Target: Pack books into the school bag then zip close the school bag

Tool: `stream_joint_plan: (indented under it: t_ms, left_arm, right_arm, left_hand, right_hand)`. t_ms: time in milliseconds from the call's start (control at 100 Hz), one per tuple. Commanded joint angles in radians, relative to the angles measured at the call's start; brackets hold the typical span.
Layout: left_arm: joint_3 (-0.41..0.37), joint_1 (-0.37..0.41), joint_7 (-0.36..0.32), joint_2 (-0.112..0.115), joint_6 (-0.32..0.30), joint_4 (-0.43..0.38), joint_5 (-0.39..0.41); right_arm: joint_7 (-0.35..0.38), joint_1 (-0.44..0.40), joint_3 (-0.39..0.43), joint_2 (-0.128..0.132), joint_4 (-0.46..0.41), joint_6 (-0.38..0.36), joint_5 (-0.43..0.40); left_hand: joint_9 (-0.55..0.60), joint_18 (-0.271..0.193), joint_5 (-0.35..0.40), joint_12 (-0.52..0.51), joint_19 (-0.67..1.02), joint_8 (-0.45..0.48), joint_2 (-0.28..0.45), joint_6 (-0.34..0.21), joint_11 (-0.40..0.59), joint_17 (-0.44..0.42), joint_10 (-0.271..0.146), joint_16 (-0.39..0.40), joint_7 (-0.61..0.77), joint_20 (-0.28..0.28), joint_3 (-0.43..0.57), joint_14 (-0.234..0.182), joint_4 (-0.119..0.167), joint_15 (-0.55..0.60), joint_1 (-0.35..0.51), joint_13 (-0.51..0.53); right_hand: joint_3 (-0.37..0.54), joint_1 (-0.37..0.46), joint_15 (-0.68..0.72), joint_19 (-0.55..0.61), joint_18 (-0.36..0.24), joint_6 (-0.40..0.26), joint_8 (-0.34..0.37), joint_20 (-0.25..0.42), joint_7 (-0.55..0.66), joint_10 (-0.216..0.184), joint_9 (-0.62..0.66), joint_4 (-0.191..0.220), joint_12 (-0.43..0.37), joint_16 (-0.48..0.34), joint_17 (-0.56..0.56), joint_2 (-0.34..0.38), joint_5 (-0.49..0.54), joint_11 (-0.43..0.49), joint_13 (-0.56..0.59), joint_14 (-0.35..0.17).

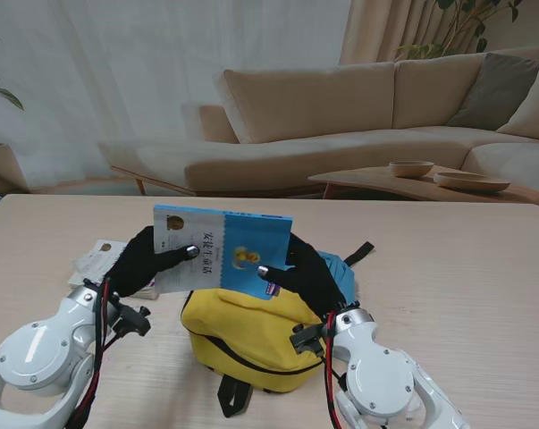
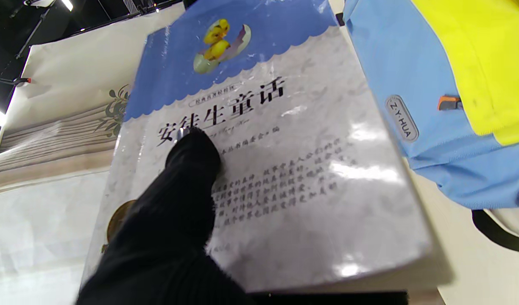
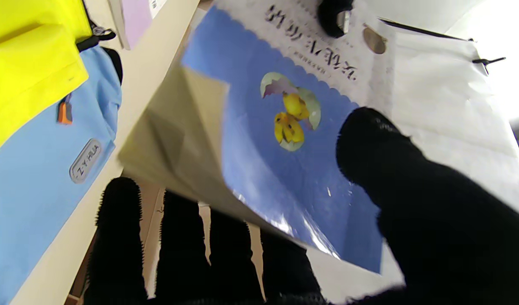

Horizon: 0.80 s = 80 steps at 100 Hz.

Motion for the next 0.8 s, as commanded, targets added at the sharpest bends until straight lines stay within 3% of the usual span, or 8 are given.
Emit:
stream_joint_plan:
  t_ms: [0, 200, 320, 570, 790]
  left_arm:
    - [-0.015, 0.022, -0.002, -0.007, -0.011, -0.025, 0.0]
    - [-0.057, 0.073, 0.04, -0.013, -0.056, -0.055, 0.025]
    - [-0.081, 0.102, 0.064, -0.016, -0.08, -0.071, 0.044]
    - [-0.116, 0.146, 0.092, -0.021, -0.097, -0.092, 0.069]
    - [-0.129, 0.162, 0.106, -0.022, -0.102, -0.099, 0.103]
  right_arm:
    - [0.019, -0.003, 0.008, 0.004, 0.012, -0.006, -0.013]
    - [0.044, 0.011, 0.024, 0.018, 0.055, -0.006, -0.109]
    - [0.098, 0.023, 0.02, 0.035, 0.081, -0.008, -0.162]
    - [0.161, 0.052, -0.028, 0.07, 0.144, -0.026, -0.363]
    - [0.198, 0.057, -0.079, 0.096, 0.159, -0.06, -0.492]
  left_hand:
    - [0.047, 0.032, 0.133, 0.033, 0.061, 0.149, 0.122, -0.132, 0.097, 0.009, -0.049, 0.014, 0.16, 0.032, 0.158, -0.013, 0.034, 0.034, 0.174, 0.037]
    - [0.05, 0.032, 0.133, 0.032, 0.062, 0.155, 0.121, -0.134, 0.104, 0.013, -0.051, 0.016, 0.162, 0.038, 0.158, -0.017, 0.034, 0.037, 0.174, 0.04]
    - [0.048, 0.031, 0.131, 0.033, 0.063, 0.158, 0.124, -0.135, 0.109, 0.014, -0.054, 0.018, 0.166, 0.04, 0.156, -0.02, 0.033, 0.042, 0.174, 0.041]
    - [0.048, 0.033, 0.131, 0.031, 0.062, 0.159, 0.123, -0.136, 0.114, 0.015, -0.053, 0.018, 0.168, 0.046, 0.156, -0.019, 0.032, 0.043, 0.174, 0.042]
    - [0.046, 0.033, 0.131, 0.03, 0.06, 0.16, 0.124, -0.136, 0.115, 0.013, -0.054, 0.019, 0.169, 0.048, 0.156, -0.019, 0.032, 0.043, 0.174, 0.04]
  right_hand:
    - [-0.043, -0.037, -0.008, -0.018, -0.042, -0.008, -0.016, -0.02, 0.016, -0.032, -0.027, 0.011, 0.004, -0.006, -0.019, 0.011, -0.041, 0.0, -0.04, -0.034]
    - [-0.059, -0.028, 0.01, -0.01, -0.05, 0.001, -0.019, -0.018, 0.038, -0.024, -0.009, 0.022, 0.007, 0.002, -0.012, 0.034, -0.016, 0.012, -0.027, -0.027]
    - [-0.06, -0.029, 0.027, 0.002, -0.055, 0.0, -0.016, -0.013, 0.048, -0.023, 0.0, 0.029, 0.009, 0.01, -0.008, 0.05, -0.001, 0.02, -0.021, -0.026]
    - [-0.076, -0.036, 0.041, 0.013, -0.063, -0.002, -0.013, -0.008, 0.051, -0.026, 0.01, 0.04, 0.01, 0.017, 0.001, 0.079, 0.005, 0.024, -0.013, -0.026]
    - [-0.092, -0.043, 0.042, 0.019, -0.07, -0.008, -0.014, -0.005, 0.04, -0.034, 0.011, 0.05, 0.008, 0.017, 0.015, 0.099, -0.004, 0.021, -0.005, -0.028]
